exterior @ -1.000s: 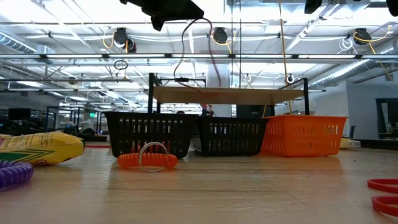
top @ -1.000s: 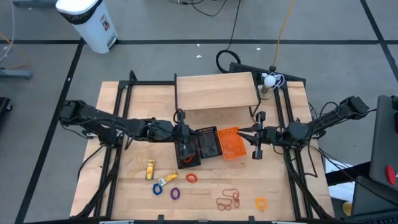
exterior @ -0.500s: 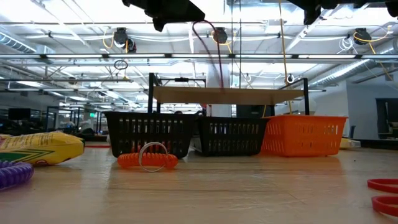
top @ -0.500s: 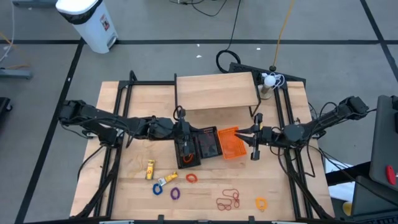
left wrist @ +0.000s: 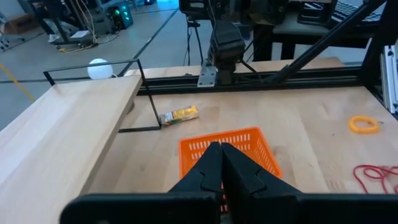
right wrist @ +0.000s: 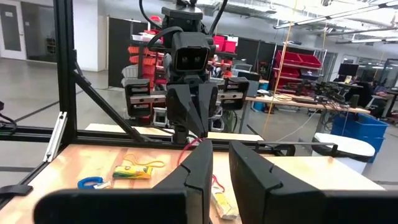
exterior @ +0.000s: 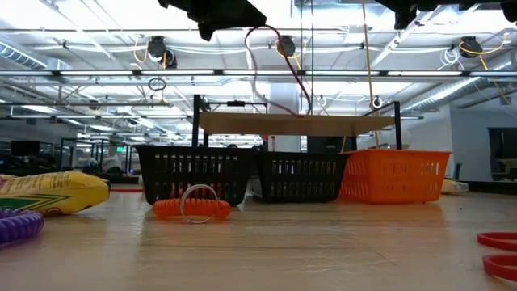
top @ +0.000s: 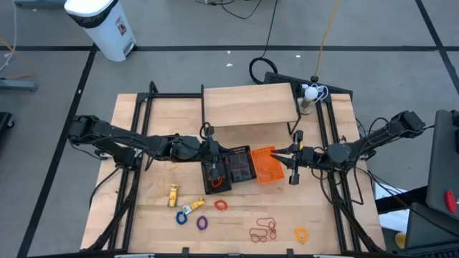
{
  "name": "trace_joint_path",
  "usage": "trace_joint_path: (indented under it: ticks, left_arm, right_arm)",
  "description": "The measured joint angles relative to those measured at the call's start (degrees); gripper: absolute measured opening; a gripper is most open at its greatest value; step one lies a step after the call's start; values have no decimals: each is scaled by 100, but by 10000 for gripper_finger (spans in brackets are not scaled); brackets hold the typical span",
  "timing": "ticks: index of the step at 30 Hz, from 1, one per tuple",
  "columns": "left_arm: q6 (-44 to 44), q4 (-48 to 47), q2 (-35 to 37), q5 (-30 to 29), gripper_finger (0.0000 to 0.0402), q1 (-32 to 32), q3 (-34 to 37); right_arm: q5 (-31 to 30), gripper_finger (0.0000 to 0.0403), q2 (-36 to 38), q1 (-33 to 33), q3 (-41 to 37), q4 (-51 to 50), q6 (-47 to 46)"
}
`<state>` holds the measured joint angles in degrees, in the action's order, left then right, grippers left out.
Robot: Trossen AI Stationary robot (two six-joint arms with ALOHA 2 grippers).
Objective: Pick & Place Office Desk Supplies
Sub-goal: Put the orange rubber band into the right black bin, then put the yellow crayon bag into the orange bin
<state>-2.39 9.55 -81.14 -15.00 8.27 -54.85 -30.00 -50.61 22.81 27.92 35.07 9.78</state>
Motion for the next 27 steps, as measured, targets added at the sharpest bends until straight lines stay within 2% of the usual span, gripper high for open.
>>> trace_joint_path:
  ticks: [6, 19, 24, 27]
  left_arm:
    - [44, -78, 0, 2, 24, 0, 0]
    - [-179, 125, 6, 0, 112, 0, 0]
    - [-50, 19, 9, 27, 124, 0, 0]
    - [-72, -128, 9, 334, 124, 0, 0]
  right_arm:
    - [2, 45, 0, 0, -2, -2, 142]
    - [4, 45, 0, 0, -2, -9, 251]
    - [7, 45, 0, 11, -2, -30, 562]
    - [22, 45, 0, 33, -4, -180, 508]
